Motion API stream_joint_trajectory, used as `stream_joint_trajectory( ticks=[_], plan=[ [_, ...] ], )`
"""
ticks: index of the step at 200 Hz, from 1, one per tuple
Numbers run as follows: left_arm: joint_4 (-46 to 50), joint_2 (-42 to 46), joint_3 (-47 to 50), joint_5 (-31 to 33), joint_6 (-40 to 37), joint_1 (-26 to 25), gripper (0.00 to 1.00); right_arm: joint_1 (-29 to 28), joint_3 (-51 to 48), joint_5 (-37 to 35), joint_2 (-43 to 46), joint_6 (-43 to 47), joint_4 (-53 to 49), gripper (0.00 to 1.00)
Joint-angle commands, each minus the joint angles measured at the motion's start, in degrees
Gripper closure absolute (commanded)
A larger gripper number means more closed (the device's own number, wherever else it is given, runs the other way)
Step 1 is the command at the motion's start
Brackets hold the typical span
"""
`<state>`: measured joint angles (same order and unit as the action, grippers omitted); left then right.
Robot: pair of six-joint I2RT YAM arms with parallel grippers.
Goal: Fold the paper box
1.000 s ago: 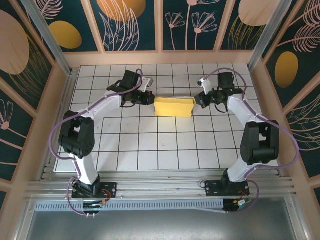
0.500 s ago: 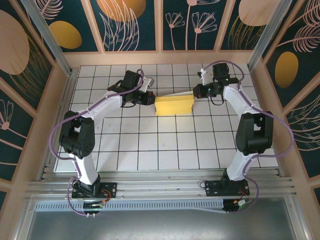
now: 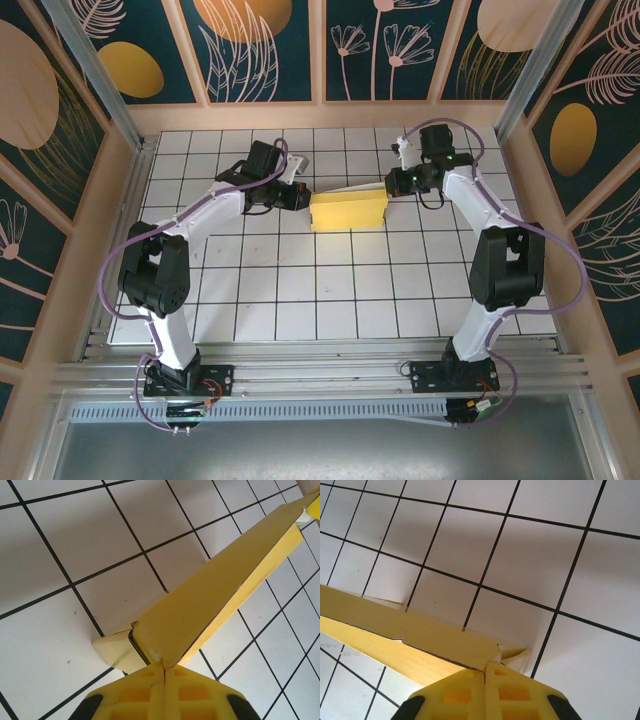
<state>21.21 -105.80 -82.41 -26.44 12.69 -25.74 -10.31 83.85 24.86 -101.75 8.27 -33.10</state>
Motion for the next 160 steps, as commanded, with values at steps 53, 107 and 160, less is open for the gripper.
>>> stream_joint_trajectory(
  ticks=[53, 107, 160],
  plan=[
    [3.5, -1.6, -0.4, 0.0, 0.0, -1.2, 1.0, -2.3, -2.8, -2.2, -0.7, 1.8, -4.4, 1.0],
    [2.4, -1.8, -0.2, -0.1, 1.9, -1.4, 1.0, -3.8, -6.4, -1.4, 0.3, -2.2, -2.1, 1.0],
    [1.6, -2.0, 0.3, 0.8, 3.4, -1.7, 1.0, -4.2, -13.8, 1.5, 4.1, -10.2, 4.6, 1.0]
  ],
)
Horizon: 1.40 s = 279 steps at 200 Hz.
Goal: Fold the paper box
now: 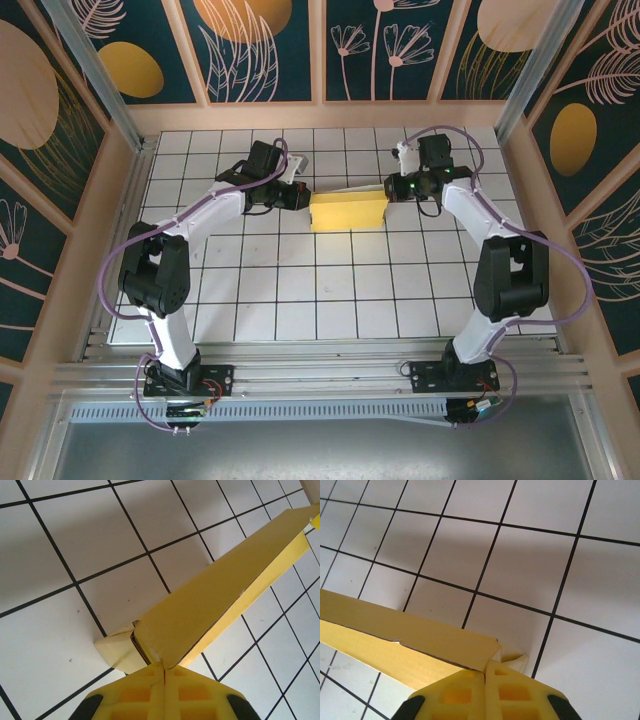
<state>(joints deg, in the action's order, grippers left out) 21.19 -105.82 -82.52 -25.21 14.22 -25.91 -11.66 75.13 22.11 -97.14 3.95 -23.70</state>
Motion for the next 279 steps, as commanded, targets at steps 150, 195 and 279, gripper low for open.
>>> stream_joint_trajectory(
  ticks=[150, 195, 279],
  plan=[
    [1.0, -0.9, 3.4, 1.4, 1.7, -3.2, 1.0, -7.0, -12.0, -9.1, 4.5, -4.5, -1.4, 1.0],
    [0.8, -0.3, 4.9, 1.9, 1.4, -3.4, 1.0, -7.0, -14.0, -9.4, 8.3, -6.1, -0.7, 0.96],
    [0.8, -0.5, 4.3, 2.4, 1.3, -3.4, 1.0, -5.7, -9.9, -3.3, 14.2, -10.0, -1.4, 0.69]
  ],
)
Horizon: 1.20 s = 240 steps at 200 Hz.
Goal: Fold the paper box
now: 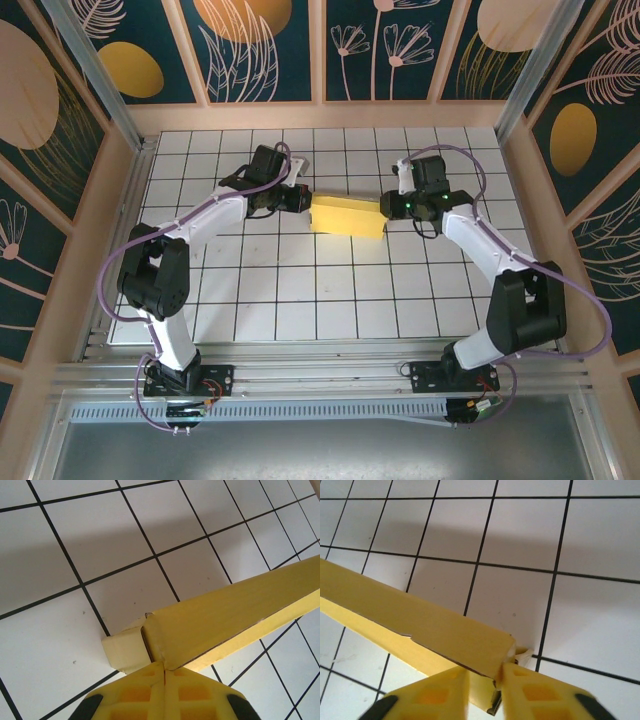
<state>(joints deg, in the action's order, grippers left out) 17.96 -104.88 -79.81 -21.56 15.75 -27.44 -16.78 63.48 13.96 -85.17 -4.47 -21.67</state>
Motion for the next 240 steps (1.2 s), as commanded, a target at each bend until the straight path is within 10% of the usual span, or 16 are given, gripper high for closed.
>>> stream_joint_trajectory(
  ticks=[1, 240],
  plan=[
    [4.0, -1.4, 1.6, -1.3, -0.2, -1.9, 1.0, -0.5, 1.8, 4.9, 2.3, -1.7, -3.4, 0.69],
    [3.1, -1.0, 1.2, -1.9, -0.2, -2.3, 1.0, 8.0, -10.9, 7.5, 7.2, -42.1, 12.6, 0.59]
  ],
)
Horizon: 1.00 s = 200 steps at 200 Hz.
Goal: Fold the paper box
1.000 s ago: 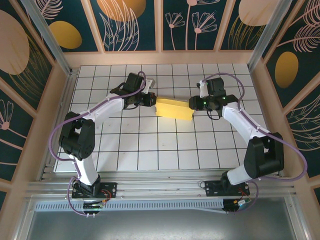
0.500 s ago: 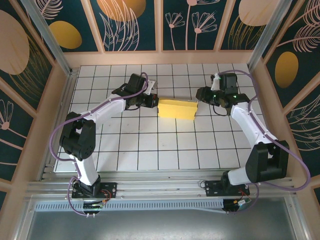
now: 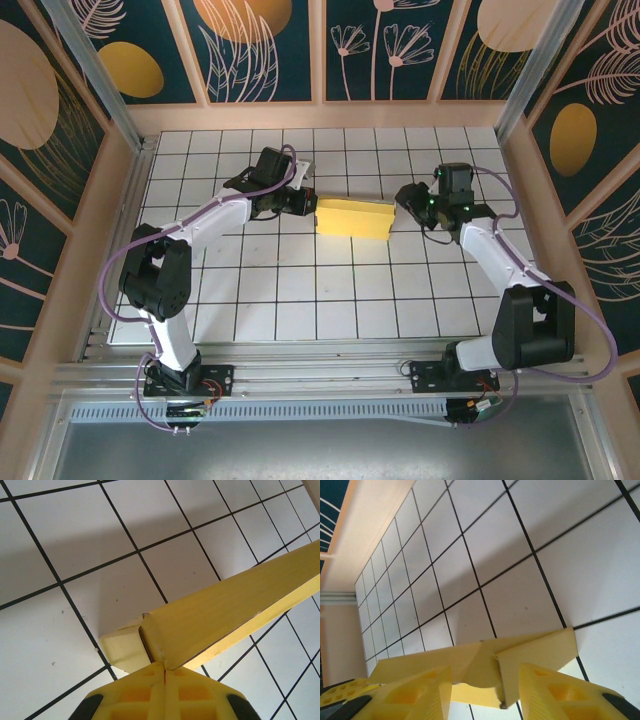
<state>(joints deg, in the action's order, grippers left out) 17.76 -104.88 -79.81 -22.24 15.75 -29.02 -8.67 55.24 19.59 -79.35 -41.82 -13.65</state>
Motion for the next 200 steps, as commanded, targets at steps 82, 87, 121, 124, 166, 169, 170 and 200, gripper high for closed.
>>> stream_joint_trajectory(
  ticks=[82, 87, 121, 124, 166, 169, 170, 200],
  plan=[
    [3.4, -1.1, 1.1, -1.2, -0.1, -0.9, 1.0, 0.1, -4.2, 4.0, 2.2, -11.2, 10.6, 0.39],
    [3.4, -1.2, 1.0, -1.2, -0.1, -0.9, 1.0, 0.0, -4.1, 3.8, 2.0, -11.2, 10.5, 0.38],
    [3.4, -1.1, 1.0, -1.4, -0.3, -0.9, 1.0, 0.0, -6.3, 3.4, 0.3, -11.7, 12.1, 0.37],
    [3.4, -1.2, 1.0, -1.4, -0.2, -0.8, 1.0, -0.1, -6.5, 3.4, 0.1, -11.7, 12.3, 0.37],
    [3.6, -1.0, 1.0, -1.3, -0.5, -0.9, 1.0, -0.1, -7.9, 4.4, -2.1, -13.2, 14.8, 0.37],
    [3.6, -1.0, 1.0, -1.3, -0.5, -0.9, 1.0, -0.1, -7.9, 4.5, -2.0, -13.3, 14.9, 0.38],
    [3.6, -1.1, 1.0, -1.3, -0.5, -0.9, 1.0, -0.1, -8.0, 4.5, -2.0, -13.3, 14.9, 0.39],
    [3.2, -1.2, 1.1, -1.1, 0.0, -0.9, 1.0, -0.5, -9.9, 4.0, -0.7, -14.7, 16.3, 0.51]
  ],
)
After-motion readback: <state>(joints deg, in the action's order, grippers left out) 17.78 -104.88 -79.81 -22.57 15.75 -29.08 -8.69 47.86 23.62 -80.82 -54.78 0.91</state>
